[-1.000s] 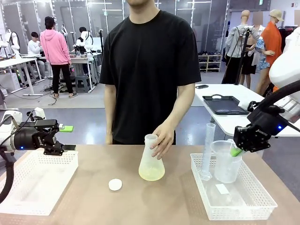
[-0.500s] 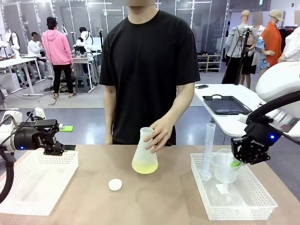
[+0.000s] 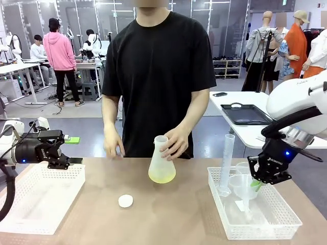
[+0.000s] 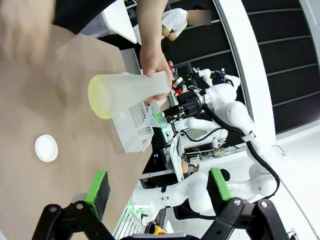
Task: Prepare the solutions needed for the experiment.
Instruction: Once the solution is in the Big flask , pick up the Plastic Funnel and place it back into the right Organizing basket.
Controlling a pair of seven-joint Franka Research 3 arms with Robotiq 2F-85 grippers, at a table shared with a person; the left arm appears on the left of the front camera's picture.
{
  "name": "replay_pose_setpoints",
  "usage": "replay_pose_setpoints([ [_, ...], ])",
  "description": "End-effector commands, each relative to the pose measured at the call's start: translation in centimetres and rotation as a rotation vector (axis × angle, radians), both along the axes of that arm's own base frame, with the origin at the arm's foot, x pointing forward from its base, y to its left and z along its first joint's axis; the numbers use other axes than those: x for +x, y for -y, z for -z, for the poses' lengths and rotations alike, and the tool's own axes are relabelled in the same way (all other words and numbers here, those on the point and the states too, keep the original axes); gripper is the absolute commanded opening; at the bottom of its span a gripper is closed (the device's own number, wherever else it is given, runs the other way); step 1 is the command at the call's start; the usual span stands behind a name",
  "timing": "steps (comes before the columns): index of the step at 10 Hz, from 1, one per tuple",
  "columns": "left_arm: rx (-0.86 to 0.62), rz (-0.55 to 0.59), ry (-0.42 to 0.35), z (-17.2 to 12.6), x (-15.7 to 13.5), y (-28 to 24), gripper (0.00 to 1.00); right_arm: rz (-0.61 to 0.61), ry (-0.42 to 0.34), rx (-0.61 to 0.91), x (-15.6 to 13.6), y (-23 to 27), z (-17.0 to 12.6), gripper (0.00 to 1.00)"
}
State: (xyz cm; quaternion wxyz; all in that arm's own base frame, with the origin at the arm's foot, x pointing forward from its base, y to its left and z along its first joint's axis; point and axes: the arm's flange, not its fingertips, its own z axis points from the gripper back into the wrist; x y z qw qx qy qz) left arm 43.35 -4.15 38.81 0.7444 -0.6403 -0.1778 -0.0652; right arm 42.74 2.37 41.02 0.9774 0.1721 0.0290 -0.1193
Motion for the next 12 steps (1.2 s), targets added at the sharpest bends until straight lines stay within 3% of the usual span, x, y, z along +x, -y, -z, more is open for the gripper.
replay_pose_setpoints([
  [1,-0.035,-0.011,0.009,-0.25,0.1,0.2,1.0,0.048,0.006,-0.026,0.72,-0.35,0.04,0.23],
  [4,-0.035,-0.011,0.009,-0.25,0.1,0.2,1.0,0.057,0.015,-0.023,0.55,-0.71,0.38,0.5],
  [5,-0.035,-0.011,0.009,-0.25,0.1,0.2,1.0,0.051,0.037,-0.04,0.58,-1.09,0.18,0.5],
  [6,-0.035,-0.011,0.009,-0.25,0.1,0.2,1.0,0.018,0.008,-0.008,0.41,-0.14,0.27,0.5],
  [12,-0.035,-0.011,0.009,-0.25,0.1,0.2,1.0,0.018,0.008,-0.008,0.41,-0.14,0.27,0.5],
])
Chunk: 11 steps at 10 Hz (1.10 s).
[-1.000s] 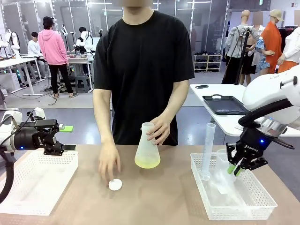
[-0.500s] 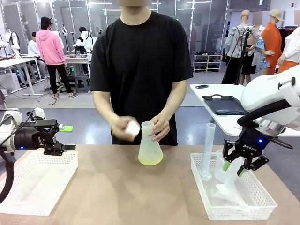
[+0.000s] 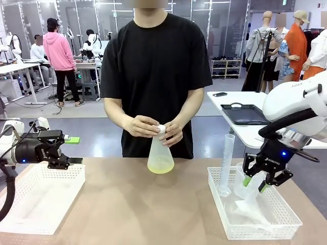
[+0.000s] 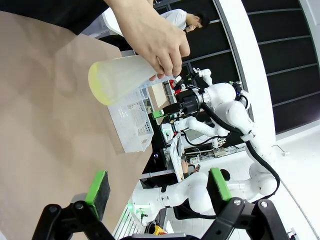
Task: Prepare the solutions needed for the experiment.
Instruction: Once the solution is in the Big flask , pick up the Plastic Funnel and place it back into the right Organizing basket, then when the human places the Big flask in the center of the table, pick up the Big flask and place it in the left Organizing basket.
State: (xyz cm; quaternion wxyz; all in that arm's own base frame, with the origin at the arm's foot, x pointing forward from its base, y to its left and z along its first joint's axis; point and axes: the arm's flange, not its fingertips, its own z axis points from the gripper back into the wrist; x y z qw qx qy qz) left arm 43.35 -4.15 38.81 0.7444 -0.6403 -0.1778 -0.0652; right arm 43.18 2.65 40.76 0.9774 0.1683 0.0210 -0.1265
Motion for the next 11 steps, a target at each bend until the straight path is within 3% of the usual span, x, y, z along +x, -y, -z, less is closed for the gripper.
replay_pose_setpoints([
  [1,-0.035,-0.011,0.009,-0.3,0.1,0.2,1.0,0.002,-0.004,0.002,0.0,0.1,0.0,0.5],
  [7,-0.035,-0.011,0.009,-0.3,0.1,0.2,1.0,0.002,-0.004,0.002,0.0,0.1,0.0,0.5],
  [8,-0.035,-0.011,0.009,-0.3,0.1,0.2,1.0,0.0,0.0,0.0,0.0,0.0,0.0,0.46],
  [11,-0.035,-0.011,0.009,-0.3,0.1,0.2,1.0,-0.103,0.178,0.211,-3.1,-0.1,-2.1,0.5],
])
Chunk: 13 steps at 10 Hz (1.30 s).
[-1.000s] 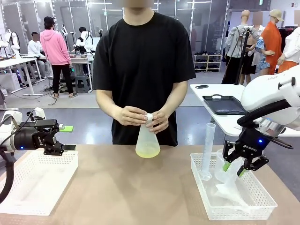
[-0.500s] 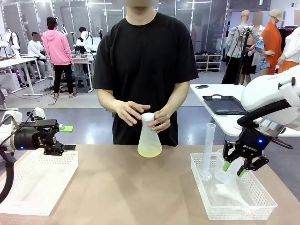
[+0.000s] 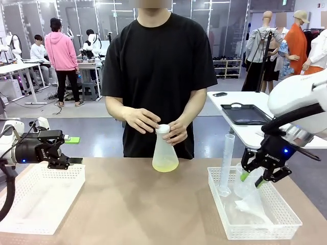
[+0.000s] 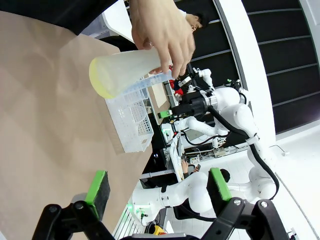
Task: Prepare the solutions needed for the experiment.
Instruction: When the human places the Big flask in the center of the table, pick up the Big flask and place it in the left Organizing basket.
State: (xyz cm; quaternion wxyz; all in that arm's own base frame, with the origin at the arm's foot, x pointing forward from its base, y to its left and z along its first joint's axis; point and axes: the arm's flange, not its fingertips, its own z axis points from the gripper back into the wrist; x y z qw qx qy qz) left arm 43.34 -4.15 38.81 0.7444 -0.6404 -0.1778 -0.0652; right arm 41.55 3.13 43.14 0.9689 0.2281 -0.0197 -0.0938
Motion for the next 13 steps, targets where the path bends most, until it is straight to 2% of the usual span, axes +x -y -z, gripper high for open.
replay_pose_setpoints([
  [1,-0.035,-0.011,0.009,-0.3,0.1,0.2,1.0,-0.108,0.097,0.16,-1.8,0.9,0.2,0.5],
  [3,-0.035,-0.011,0.009,-0.3,0.1,0.2,1.0,-0.211,0.191,0.348,-1.7,2.1,0.2,0.5],
  [4,-0.035,-0.011,0.009,-0.3,0.1,0.2,1.0,-0.26,0.197,0.465,-1.9,2.6,0.2,0.5],
  [6,-0.035,-0.011,0.009,-0.3,0.1,0.2,1.0,-0.375,0.14,0.677,-1.5,3.5,0.5,0.5],
  [7,-0.035,-0.011,0.009,-0.3,0.1,0.2,1.0,-0.356,0.131,0.691,-1.5,3.6,0.6,0.5],
  [9,-0.035,-0.011,0.009,-0.3,0.1,0.2,1.0,-0.32,0.125,0.836,-1.3,4.0,1.0,0.5],
  [11,-0.035,-0.011,0.009,-0.3,0.1,0.2,1.0,-0.288,0.167,0.898,-1.1,3.8,1.8,0.5],
  [13,-0.035,-0.011,0.009,-0.3,0.1,0.2,1.0,-0.232,0.159,0.918,-0.9,3.5,2.3,0.5],
])
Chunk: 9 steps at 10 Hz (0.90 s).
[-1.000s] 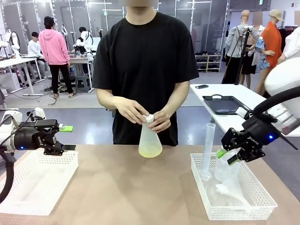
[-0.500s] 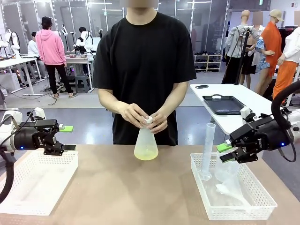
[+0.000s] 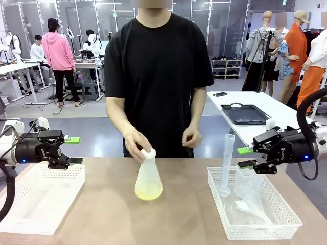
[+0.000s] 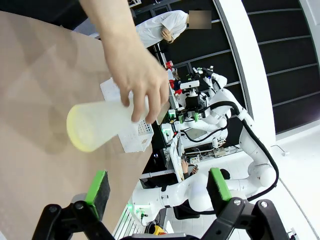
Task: Prepare the solutions needed for the experiment.
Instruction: When the human places the Big flask in the center of the table, pick up the Big flask and place it in the left Organizing basket.
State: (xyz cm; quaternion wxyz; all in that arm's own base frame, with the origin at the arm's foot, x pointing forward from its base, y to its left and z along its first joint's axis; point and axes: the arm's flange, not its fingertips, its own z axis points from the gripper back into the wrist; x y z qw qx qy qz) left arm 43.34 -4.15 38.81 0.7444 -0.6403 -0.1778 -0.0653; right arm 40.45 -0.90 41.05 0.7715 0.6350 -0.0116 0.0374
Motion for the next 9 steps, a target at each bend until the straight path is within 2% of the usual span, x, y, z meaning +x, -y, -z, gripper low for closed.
replay_pose_setpoints([
  [1,-0.035,-0.011,0.009,-0.25,0.1,0.2,1.0,0.03,0.012,0.015,0.2,-0.65,0.29,0.5],
  [5,-0.035,-0.011,0.009,-0.25,0.1,0.2,1.0,0.035,-0.029,0.022,0.29,-0.75,0.47,0.5],
  [7,-0.035,-0.011,0.009,-0.25,0.1,0.2,1.0,0.06,-0.082,0.019,0.55,-0.75,0.56,0.5],
  [8,-0.035,-0.011,0.009,-0.25,0.1,0.2,1.0,0.015,-0.018,0.013,0.22,-0.45,0.48,0.5],
  [9,-0.035,-0.011,0.009,-0.25,0.1,0.2,1.0,0.015,-0.018,0.013,0.22,-0.45,0.48,0.5],
])
